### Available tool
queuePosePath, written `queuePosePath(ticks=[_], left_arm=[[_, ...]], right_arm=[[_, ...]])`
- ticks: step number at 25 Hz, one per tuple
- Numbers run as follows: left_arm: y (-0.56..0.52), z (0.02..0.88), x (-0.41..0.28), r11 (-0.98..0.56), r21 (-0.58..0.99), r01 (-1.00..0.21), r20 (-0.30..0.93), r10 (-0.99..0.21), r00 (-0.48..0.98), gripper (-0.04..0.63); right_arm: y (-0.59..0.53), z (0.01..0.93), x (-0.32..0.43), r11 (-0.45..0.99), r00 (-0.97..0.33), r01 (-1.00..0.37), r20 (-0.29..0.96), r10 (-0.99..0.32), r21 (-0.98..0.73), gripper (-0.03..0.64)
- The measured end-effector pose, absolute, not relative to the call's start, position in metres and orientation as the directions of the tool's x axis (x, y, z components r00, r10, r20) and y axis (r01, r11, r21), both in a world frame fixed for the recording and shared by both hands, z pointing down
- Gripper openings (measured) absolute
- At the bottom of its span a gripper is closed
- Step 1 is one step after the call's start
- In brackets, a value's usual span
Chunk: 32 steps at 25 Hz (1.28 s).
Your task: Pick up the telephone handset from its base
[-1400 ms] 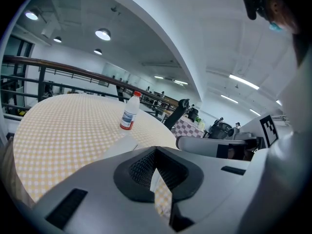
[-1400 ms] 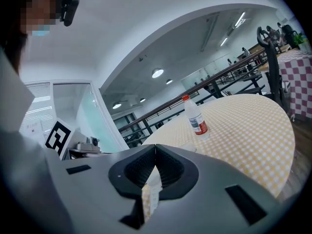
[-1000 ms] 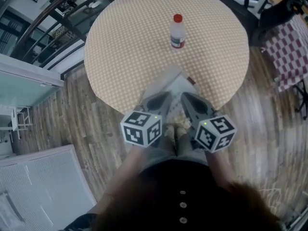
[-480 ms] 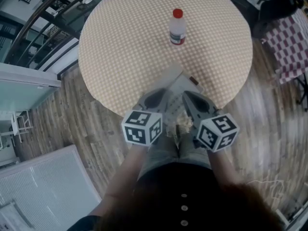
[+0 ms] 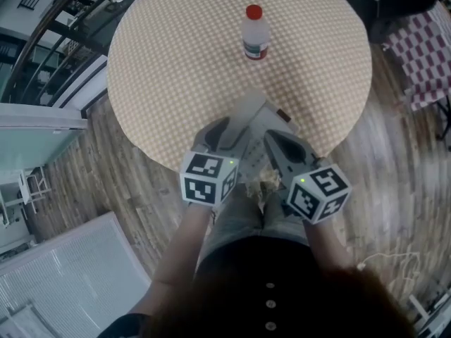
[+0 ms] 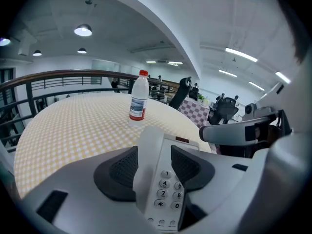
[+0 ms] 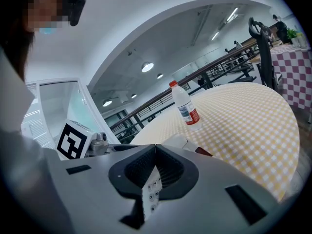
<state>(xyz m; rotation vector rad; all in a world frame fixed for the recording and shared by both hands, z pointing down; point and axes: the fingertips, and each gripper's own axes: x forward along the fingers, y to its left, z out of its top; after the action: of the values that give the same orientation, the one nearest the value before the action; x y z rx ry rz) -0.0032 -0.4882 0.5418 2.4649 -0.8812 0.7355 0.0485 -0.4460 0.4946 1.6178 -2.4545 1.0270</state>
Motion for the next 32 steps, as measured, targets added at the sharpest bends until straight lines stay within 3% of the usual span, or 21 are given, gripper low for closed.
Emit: queuePosePath(ticks=[4, 11, 28, 32], left_arm=[[-0.491, 0.549, -0.002, -0.737, 0.155, -0.658, 0.629, -0.439, 0.641, 0.259], [-0.505, 0.559, -0.007, -0.759, 0.106, -0.643, 0.667, -0.425, 0.612, 0.284], [-0.508, 0.581, 0.000, -0.812, 0.080, -0.578, 0.721, -0.354, 0.596, 0.281], [-0.508, 0.584, 0.000, -0.819, 0.062, -0.570, 0.729, -0.353, 0.586, 0.245]], right_arm=[[-0.446, 0.501, 0.049, 0.228, -0.456, -0.828, 0.379, -0.805, -0.512, 0.011], [-0.459, 0.509, 0.048, 0.203, -0.446, -0.827, 0.392, -0.805, -0.524, 0.011], [-0.463, 0.523, 0.049, 0.182, -0.448, -0.819, 0.407, -0.796, -0.544, 0.011], [-0.463, 0.525, 0.048, 0.178, -0.452, -0.815, 0.414, -0.790, -0.551, 0.011]])
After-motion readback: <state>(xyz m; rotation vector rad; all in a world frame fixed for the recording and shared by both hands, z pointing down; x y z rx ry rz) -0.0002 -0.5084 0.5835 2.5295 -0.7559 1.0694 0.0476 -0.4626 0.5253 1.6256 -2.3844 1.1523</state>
